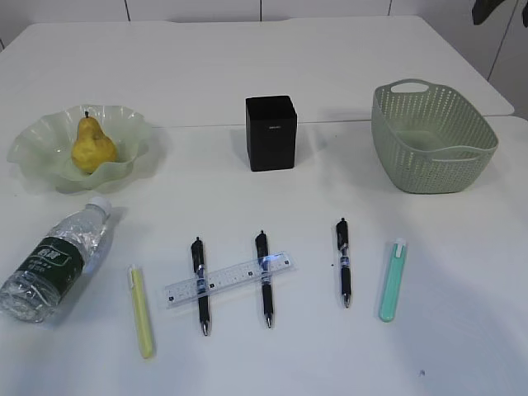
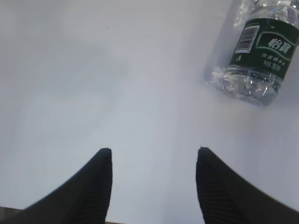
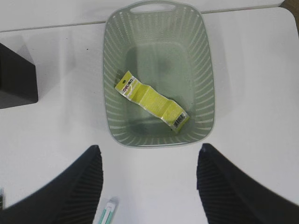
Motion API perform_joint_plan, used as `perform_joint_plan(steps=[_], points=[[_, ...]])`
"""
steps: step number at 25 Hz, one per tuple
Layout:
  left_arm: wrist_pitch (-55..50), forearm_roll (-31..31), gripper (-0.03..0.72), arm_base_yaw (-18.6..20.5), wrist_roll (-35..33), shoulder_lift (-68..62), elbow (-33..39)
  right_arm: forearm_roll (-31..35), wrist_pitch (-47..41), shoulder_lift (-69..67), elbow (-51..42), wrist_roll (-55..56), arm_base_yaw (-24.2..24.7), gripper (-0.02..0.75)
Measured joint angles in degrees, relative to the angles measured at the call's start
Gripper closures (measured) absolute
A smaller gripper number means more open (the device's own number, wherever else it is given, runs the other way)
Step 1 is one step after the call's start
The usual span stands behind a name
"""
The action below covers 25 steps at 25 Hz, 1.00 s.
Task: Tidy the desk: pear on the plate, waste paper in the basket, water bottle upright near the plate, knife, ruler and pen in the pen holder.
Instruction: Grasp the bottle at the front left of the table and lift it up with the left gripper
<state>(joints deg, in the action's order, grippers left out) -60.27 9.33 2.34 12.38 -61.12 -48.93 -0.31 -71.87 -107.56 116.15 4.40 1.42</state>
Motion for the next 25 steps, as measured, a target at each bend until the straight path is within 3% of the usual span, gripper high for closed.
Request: perform_joint_plan(steps=[8,15,20,25], points=[[-7.2,-1.2,0.287,0.0,-3.0,-3.1,-5.0,0.6,0.0,2.3,-9.0,-0.1,0.0,0.239],[-10.0,-7.2,0.287,0.0,-7.9,-6.2,-10.2,1.0,0.1,4.1,-17.3,-0.6,0.0,0.239],[-10.3,-9.7,0.287,0.0,-10.0,-8.3,-14.6,1.4,0.2,5.0,-18.8,-0.6,0.0,0.239],[-10.4,-16.1,0.287,0.0,-13.3,-11.0,-16.0,1.7,0.3,6.6,-19.9,-0.7,0.0,0.239]])
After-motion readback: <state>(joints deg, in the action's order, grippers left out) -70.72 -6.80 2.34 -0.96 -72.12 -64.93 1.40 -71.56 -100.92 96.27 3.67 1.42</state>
